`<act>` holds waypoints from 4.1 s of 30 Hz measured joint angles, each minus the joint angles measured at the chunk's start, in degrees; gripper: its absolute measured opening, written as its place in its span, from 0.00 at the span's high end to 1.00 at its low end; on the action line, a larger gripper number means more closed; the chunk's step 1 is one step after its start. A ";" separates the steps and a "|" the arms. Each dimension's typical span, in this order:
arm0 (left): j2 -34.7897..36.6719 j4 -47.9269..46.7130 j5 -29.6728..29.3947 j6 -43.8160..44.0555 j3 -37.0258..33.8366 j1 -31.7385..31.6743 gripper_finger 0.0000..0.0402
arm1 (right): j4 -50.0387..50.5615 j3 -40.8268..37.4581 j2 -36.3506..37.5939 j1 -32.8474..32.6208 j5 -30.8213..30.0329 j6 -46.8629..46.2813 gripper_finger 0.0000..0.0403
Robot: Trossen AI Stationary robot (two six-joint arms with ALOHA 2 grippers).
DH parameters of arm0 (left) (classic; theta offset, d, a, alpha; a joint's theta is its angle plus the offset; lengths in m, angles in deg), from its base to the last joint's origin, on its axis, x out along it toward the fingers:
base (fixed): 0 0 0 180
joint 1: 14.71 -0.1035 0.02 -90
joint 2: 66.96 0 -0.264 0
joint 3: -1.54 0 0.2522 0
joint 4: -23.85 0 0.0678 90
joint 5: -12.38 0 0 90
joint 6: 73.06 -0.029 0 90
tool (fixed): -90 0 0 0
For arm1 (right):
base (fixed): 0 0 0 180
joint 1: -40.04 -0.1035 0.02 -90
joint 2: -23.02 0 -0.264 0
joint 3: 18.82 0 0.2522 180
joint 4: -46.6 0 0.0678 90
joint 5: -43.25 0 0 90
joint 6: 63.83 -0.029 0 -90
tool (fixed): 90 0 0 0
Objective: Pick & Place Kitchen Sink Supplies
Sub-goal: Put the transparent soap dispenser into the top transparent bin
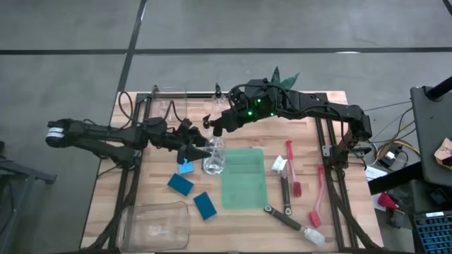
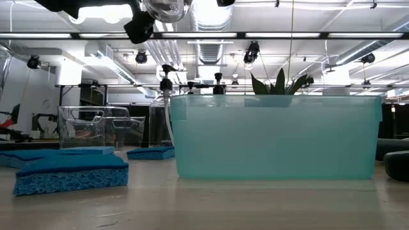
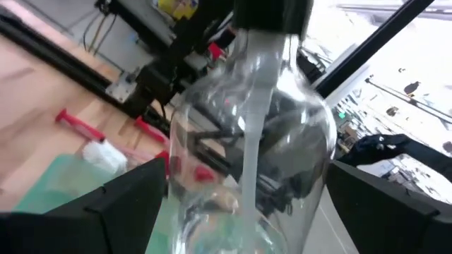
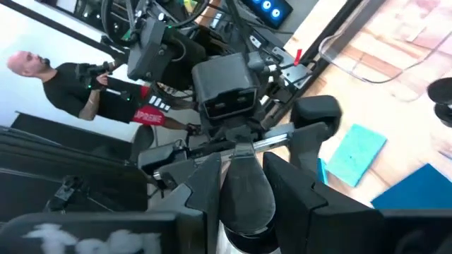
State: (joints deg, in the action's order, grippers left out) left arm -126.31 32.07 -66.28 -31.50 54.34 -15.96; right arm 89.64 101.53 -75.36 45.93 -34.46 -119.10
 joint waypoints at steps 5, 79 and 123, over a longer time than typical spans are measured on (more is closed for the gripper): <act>-1.13 0.82 -1.35 -1.29 0.02 -0.02 0.06 | -0.21 0.00 -0.03 0.00 -0.20 -0.31 0.80; 18.35 -24.16 -48.73 -16.05 0.13 0.09 0.27 | -8.47 3.54 2.89 5.28 -0.14 16.88 0.52; -0.41 -6.66 -71.95 -9.76 -22.98 -27.63 0.26 | 2.39 3.54 8.04 17.38 16.46 28.54 0.52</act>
State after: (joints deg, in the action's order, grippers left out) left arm -126.72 25.41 -138.23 -41.26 31.37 -43.60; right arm 92.02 105.07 -67.32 63.30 -18.00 -90.56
